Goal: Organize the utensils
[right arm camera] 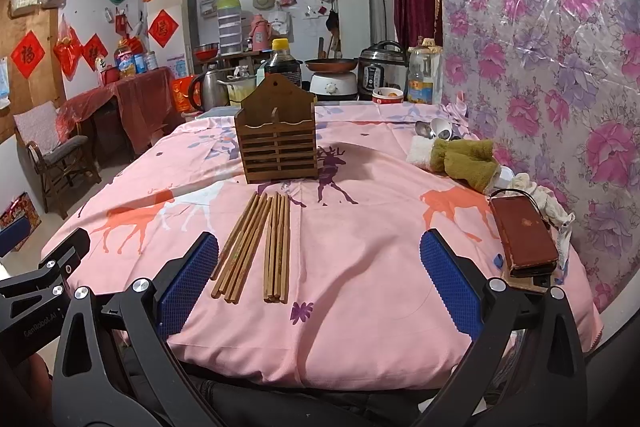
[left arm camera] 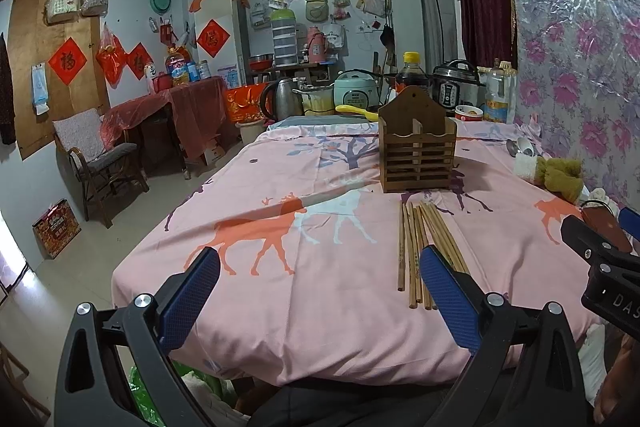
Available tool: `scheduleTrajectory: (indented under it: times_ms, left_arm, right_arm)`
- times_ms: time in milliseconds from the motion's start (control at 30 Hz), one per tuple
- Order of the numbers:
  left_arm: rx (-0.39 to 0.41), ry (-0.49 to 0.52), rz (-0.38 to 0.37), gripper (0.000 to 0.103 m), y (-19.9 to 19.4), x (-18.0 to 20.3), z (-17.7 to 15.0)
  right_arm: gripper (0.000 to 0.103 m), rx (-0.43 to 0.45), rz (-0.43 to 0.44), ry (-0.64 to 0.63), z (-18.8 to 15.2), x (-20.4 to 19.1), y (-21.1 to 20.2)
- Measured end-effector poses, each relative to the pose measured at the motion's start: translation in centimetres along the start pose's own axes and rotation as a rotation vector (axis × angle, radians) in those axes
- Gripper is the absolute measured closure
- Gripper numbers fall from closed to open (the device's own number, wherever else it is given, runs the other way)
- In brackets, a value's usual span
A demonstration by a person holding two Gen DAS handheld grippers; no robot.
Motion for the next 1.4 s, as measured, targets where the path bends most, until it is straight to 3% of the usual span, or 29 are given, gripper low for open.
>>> scheduleTrajectory:
  times_ms: [1400]
  left_arm:
    - [-0.009, -0.007, 0.0, 0.005, 0.21, -0.22, 0.08]
  right_arm:
    - [0.007, -0.016, 0.001, 0.004, -0.26, 0.33, 0.48]
Point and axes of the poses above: each gripper's, at about its wrist camera, not at the fingertips, and y roughly the way its jaws point, x to its right, z to its top, the point moved 5 cm from there along y, roughly the way its jaws point, and after that the axes turned 8 degrees about y, right-handed, at the moved point
